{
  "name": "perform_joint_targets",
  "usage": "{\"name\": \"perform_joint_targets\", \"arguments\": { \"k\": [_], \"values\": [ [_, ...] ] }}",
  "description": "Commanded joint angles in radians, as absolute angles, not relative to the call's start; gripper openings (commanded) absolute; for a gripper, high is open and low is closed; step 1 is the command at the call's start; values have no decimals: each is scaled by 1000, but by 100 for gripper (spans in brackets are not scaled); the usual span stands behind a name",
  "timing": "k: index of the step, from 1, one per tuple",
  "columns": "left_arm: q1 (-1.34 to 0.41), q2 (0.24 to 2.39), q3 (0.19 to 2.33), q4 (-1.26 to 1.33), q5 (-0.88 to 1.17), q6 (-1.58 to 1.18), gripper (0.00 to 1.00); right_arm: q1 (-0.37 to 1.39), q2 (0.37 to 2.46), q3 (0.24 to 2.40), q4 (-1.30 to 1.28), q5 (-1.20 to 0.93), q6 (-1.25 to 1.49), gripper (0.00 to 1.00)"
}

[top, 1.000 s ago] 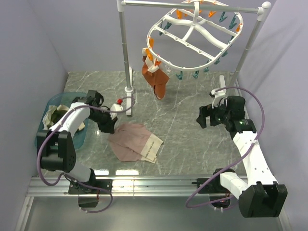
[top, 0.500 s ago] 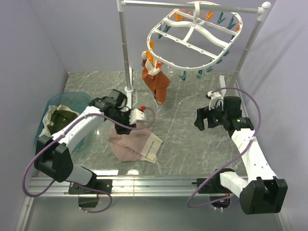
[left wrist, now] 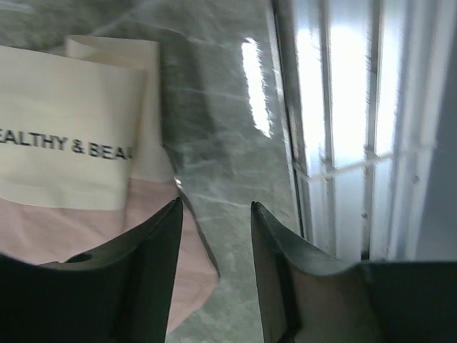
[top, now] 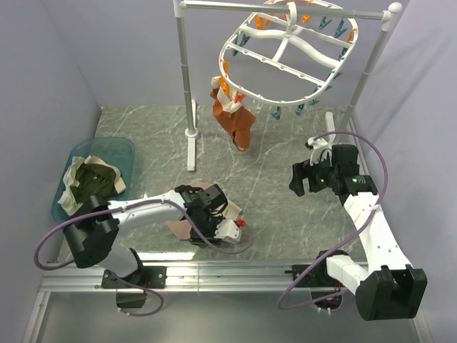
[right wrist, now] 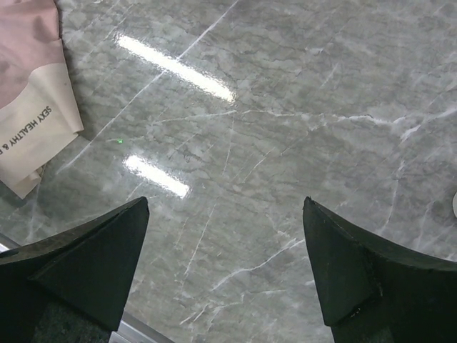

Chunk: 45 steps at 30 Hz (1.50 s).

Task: Clip the underwear to the hanger

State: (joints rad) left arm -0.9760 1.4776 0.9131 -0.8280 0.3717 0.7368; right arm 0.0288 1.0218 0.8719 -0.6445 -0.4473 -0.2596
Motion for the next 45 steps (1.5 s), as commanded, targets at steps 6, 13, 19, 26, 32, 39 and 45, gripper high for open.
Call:
{"name": "perform_joint_targets", "arguments": {
  "k": [6,13,19,26,32,39,45],
  "values": [
    [-1023,1580,959,-664,304,632,42,37,985,897,-640,-411,-270,95],
    [-1074,1727,1014,-641,342,643,2,15,972,907,-587,-322,-244,95],
    [-1074,1856,1279,-606,504,504,1,-104,1057,951,-633,-368,-213,94],
    [-1074,1902,1476,-293,482,203,1,-282,1204,1058,-736,-494,-201,90],
    [-1014,1773,1393,-343,440,201,26,-282,1246,1078,-802,-560,-215,87],
    [-776,1742,1321,-555,408,386,43,-272,1266,1035,-819,-581,-258,85],
    [-755,1862,1425,-580,385,509,44,-249,1272,1014,-824,-572,-267,84]
  ]
}}
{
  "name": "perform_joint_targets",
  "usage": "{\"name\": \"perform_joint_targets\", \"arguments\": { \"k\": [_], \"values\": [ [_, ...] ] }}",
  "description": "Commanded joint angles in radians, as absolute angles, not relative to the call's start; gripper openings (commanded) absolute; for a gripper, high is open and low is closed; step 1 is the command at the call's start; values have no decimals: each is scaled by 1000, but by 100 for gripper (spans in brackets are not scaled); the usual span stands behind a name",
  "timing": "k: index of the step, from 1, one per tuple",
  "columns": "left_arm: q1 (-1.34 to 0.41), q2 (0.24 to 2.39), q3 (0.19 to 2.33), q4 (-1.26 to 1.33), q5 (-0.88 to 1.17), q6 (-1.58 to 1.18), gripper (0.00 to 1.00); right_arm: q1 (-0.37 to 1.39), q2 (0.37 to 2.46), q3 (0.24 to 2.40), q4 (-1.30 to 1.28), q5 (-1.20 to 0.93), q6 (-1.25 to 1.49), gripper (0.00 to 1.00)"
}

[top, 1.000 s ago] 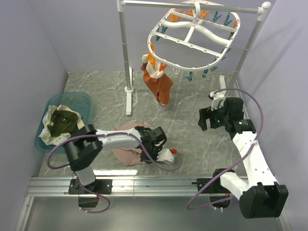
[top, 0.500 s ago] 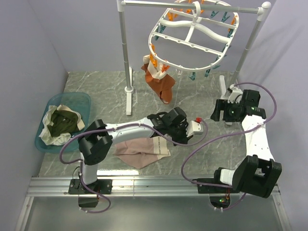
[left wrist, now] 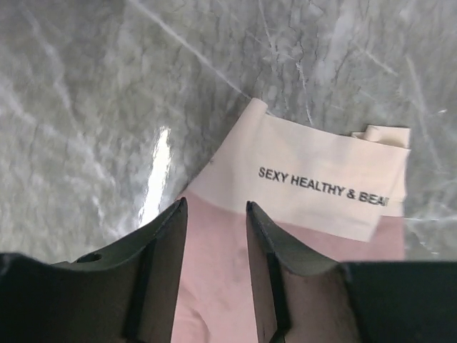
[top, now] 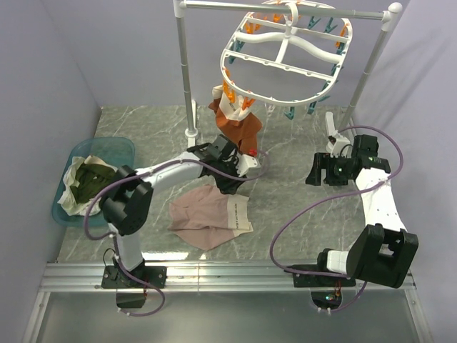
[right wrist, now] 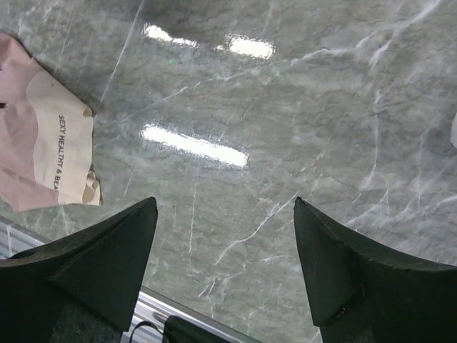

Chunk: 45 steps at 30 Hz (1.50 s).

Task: Clip the underwear to the hanger

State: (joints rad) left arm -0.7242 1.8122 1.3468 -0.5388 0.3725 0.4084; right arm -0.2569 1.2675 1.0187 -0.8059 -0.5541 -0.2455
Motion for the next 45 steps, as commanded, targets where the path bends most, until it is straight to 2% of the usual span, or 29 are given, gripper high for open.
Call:
{"name": "perform_joint_targets", "arguments": {
  "k": [1,6,8,11,12,13,19,25,30,33,34,37,41,45],
  "values": [
    [-755,1884,1440,-587,385,515,44,-249,1267,1015,-827,-568,-268,84],
    [-758,1988,1465,-603,382,546,44,-249,1255,1015,-845,-552,-293,84],
    [-761,2005,1459,-623,393,567,42,-249,1252,1020,-848,-549,-299,84],
    [-746,2010,1463,-678,420,600,25,-249,1261,1025,-847,-552,-296,83],
    [-735,2005,1463,-687,423,600,7,-249,1265,1028,-844,-554,-296,83],
    [-732,1979,1460,-678,416,595,2,-250,1269,1028,-841,-557,-290,83],
    [-744,1737,1292,-459,312,514,0,-250,1269,1029,-831,-571,-284,83],
    [-905,1574,1011,-319,166,502,0,-249,1266,1012,-821,-569,-282,83],
    [-1023,1522,910,-414,270,509,0,-249,1259,1006,-824,-552,-296,83],
    [-1089,1494,875,-514,317,580,10,-249,1264,1008,-827,-551,-298,84],
    [-1092,1487,870,-559,328,598,21,-249,1267,1009,-824,-552,-298,83],
    [-1092,1450,874,-591,354,618,41,-249,1273,1009,-818,-558,-290,84],
    [-1062,1417,936,-583,371,585,45,-249,1272,1003,-810,-563,-279,83],
    [-987,1480,1052,-600,367,591,46,-249,1266,994,-808,-560,-282,83]
  ]
}}
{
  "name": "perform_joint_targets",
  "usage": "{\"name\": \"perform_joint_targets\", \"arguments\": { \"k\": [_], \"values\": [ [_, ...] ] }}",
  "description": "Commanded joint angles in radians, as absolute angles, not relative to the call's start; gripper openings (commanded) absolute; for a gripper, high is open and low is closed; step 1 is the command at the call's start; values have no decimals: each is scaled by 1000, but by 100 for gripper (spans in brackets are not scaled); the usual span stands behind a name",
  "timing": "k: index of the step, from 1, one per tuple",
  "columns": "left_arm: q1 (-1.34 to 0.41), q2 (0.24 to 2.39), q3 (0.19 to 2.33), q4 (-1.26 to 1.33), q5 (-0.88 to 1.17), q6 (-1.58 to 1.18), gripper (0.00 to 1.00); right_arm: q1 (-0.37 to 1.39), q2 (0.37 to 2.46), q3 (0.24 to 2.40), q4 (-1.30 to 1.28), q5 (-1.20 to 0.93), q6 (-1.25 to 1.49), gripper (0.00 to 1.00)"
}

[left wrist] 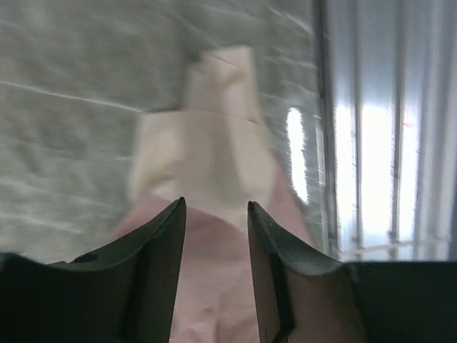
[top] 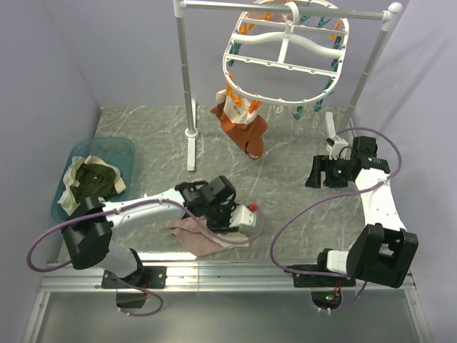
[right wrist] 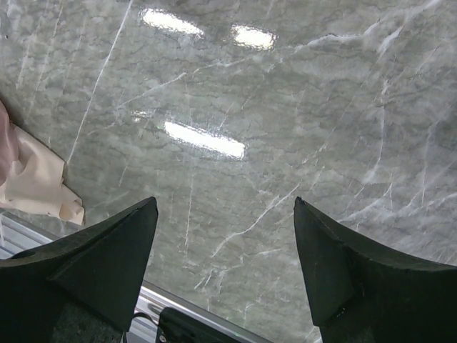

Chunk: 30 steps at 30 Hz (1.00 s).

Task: Clip the underwear to the hanger

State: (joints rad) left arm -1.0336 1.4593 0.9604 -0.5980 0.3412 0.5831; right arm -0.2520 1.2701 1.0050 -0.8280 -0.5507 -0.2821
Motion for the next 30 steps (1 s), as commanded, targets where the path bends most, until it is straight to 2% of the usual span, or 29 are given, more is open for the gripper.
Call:
{"name": "perform_joint_targets", "arguments": {
  "k": [1,5,14,30],
  "values": [
    [-971,1514,1069,-600,365,594,46,-249,1266,994,-810,-557,-284,84],
    [-914,1600,1159,-621,361,624,46,-249,1259,994,-816,-549,-291,83],
    [-911,1758,1213,-744,356,741,47,-249,1253,985,-816,-538,-302,83],
    [-911,1762,1269,-670,394,709,40,-250,1259,986,-819,-531,-314,83]
  ]
}}
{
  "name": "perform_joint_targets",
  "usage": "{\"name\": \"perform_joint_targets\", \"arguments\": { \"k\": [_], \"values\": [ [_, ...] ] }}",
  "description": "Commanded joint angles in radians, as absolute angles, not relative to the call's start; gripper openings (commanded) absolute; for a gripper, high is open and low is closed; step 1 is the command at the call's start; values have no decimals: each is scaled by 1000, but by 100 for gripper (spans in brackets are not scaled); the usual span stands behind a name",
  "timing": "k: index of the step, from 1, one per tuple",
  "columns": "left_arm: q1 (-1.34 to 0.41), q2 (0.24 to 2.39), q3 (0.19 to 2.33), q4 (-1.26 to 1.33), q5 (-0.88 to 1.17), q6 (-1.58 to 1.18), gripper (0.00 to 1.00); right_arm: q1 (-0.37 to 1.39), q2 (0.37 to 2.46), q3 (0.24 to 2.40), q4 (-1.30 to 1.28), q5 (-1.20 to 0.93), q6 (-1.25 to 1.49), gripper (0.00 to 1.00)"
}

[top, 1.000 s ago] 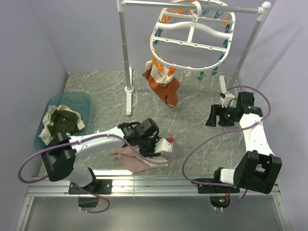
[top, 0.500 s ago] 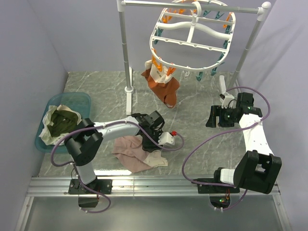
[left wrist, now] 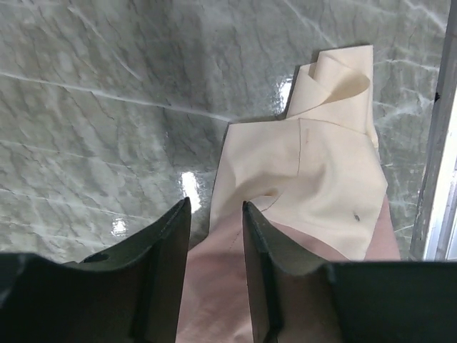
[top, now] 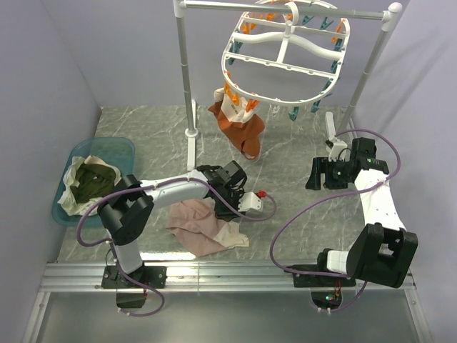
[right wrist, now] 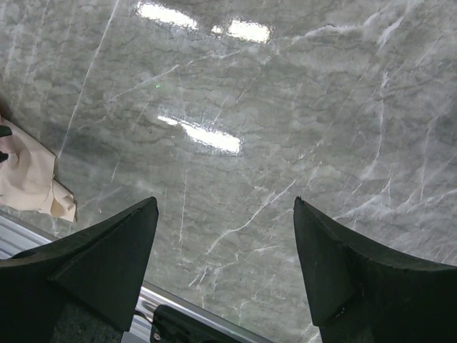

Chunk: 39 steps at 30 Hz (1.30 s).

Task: Clip the underwear to the hanger

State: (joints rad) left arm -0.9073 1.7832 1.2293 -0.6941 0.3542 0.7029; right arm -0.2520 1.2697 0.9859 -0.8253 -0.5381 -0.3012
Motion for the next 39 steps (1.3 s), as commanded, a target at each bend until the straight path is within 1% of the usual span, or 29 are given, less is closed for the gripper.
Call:
{"name": "perform_joint_targets", "arguments": {
  "k": [1,5,10,14,16,17,19,21,28,33,34,35,37,38,39],
  "values": [
    [-913,1770,1279,-676,400,709,40,-250,1261,986,-818,-534,-313,83],
    [-930,1812,1273,-690,417,718,40,-250,1261,989,-819,-532,-311,83],
    [-954,1825,1212,-631,403,707,41,-250,1258,986,-824,-523,-321,83],
    [-966,1853,1187,-609,394,693,38,-250,1258,992,-827,-523,-321,83],
    [-973,1852,1175,-612,393,695,20,-250,1261,996,-830,-525,-319,83],
    [-974,1850,1175,-618,396,695,8,-250,1258,996,-830,-525,-321,83],
    [-973,1826,1184,-624,402,684,0,-250,1259,996,-828,-526,-319,83],
    [-953,1780,1196,-637,419,672,1,-250,1259,993,-824,-531,-316,83],
    [-792,1677,1365,-712,437,661,0,-250,1264,986,-821,-548,-308,83],
    [-641,1721,1396,-661,376,673,0,-249,1278,983,-815,-571,-296,82],
    [-620,1733,1397,-614,361,664,0,-249,1284,983,-816,-574,-295,82],
    [-583,1744,1399,-591,354,655,3,-249,1285,983,-818,-577,-295,82],
    [-536,1784,1408,-528,330,626,11,-247,1287,976,-819,-586,-293,82],
    [-523,1796,1413,-511,322,621,21,-244,1287,971,-819,-589,-291,82],
    [-511,1819,1423,-496,316,606,26,-235,1287,969,-819,-597,-288,81]
  ]
}}
